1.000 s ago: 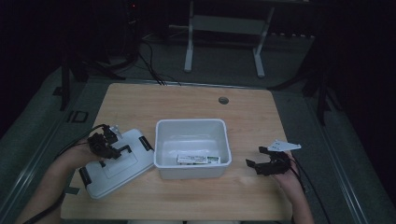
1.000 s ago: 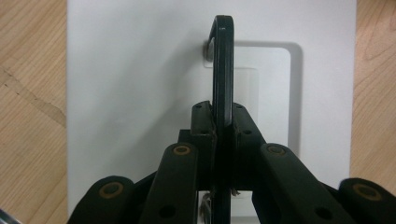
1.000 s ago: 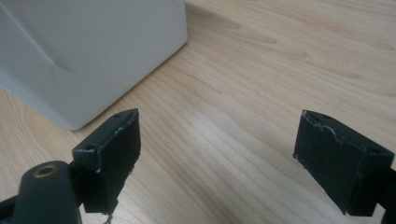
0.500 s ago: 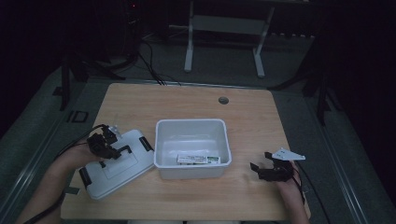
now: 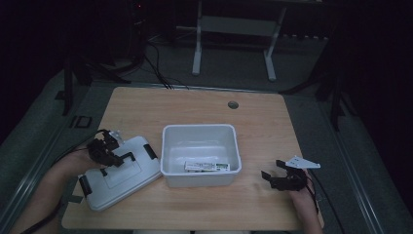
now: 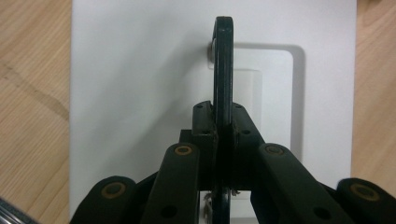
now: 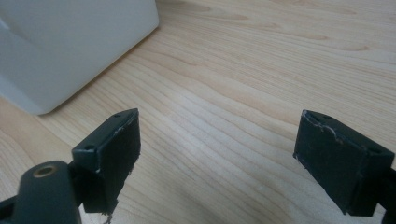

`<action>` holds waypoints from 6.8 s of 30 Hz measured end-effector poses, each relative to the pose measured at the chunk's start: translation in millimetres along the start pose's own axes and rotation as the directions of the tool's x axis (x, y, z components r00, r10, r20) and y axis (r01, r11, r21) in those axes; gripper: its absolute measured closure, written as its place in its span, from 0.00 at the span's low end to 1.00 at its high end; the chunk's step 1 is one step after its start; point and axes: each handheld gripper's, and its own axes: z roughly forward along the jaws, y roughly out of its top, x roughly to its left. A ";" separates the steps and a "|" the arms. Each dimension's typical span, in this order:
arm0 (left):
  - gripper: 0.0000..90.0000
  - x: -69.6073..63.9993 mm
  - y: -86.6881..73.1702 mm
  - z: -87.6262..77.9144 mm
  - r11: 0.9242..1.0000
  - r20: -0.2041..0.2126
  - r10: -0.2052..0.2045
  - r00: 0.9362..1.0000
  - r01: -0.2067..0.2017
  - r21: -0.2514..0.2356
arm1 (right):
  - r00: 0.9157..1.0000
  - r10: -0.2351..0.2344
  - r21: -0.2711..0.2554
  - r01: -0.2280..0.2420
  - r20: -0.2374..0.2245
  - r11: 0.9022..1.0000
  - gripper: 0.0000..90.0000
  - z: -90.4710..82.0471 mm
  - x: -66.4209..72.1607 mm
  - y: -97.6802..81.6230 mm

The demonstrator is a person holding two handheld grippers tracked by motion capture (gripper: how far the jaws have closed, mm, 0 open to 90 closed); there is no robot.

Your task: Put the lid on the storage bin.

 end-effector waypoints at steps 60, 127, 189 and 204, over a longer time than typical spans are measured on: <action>0.93 -65.6 114.6 -119.7 0.950 -0.024 0.275 0.961 -0.276 -0.145 | 1.000 -0.012 -0.011 0.012 -0.026 1.000 0.15 -0.6 0.0 -0.8; 0.92 -116.2 250.0 -40.0 0.863 0.100 0.504 0.858 -0.494 -0.111 | 0.999 -0.012 -0.028 0.011 -0.037 1.000 0.15 -0.9 -1.1 -3.4; 0.13 -78.9 176.7 -46.6 0.912 -0.031 0.278 0.960 -0.274 -0.305 | 0.999 -0.028 -0.001 0.028 -0.040 1.000 0.15 2.0 1.9 -5.1; 0.13 -63.2 128.8 -56.2 0.920 -0.031 0.219 0.975 -0.217 -0.325 | 0.999 -0.020 -0.005 0.020 -0.038 1.000 0.15 0.9 0.5 -5.9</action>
